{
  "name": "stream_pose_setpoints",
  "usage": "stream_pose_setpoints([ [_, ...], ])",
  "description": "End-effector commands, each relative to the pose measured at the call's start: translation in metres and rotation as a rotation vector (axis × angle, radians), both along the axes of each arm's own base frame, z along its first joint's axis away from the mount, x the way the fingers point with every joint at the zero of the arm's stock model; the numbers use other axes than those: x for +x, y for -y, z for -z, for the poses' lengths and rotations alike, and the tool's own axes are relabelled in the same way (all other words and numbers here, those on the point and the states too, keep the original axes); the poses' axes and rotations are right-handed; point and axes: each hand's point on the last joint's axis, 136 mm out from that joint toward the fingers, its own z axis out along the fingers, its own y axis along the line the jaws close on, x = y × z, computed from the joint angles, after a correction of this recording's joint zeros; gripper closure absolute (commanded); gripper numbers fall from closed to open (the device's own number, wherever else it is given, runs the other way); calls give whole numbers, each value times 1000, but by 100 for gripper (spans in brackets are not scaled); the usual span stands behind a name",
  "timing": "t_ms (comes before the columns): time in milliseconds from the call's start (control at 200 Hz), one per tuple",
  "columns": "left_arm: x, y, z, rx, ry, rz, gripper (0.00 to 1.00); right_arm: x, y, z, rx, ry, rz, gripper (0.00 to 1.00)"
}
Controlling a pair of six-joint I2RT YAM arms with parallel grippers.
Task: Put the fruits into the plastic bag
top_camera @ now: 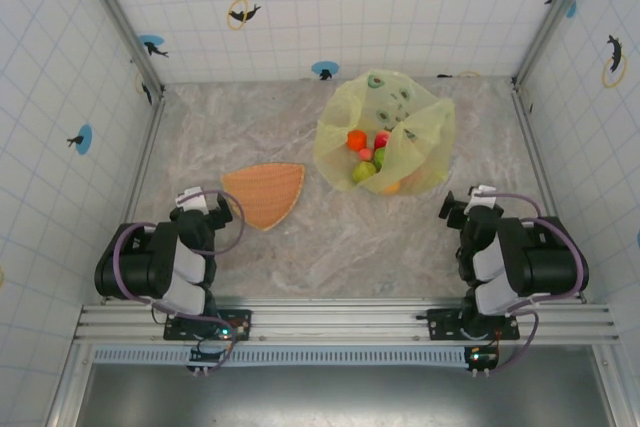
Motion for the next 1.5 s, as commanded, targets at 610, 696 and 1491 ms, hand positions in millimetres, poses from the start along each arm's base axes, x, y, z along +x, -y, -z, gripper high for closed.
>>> stream_pose_setpoints([
  [610,-1,2,-4,-6,23,16,2,-4,-3,-6,-25,28,-9,0],
  [696,-1,2,-4,-5,24,15,2,-4,-3,-5,-25,26,-10,0],
  [1491,0,2,-3,-9,18,20,2,-4,-2,-5,-25,26,-8,0],
])
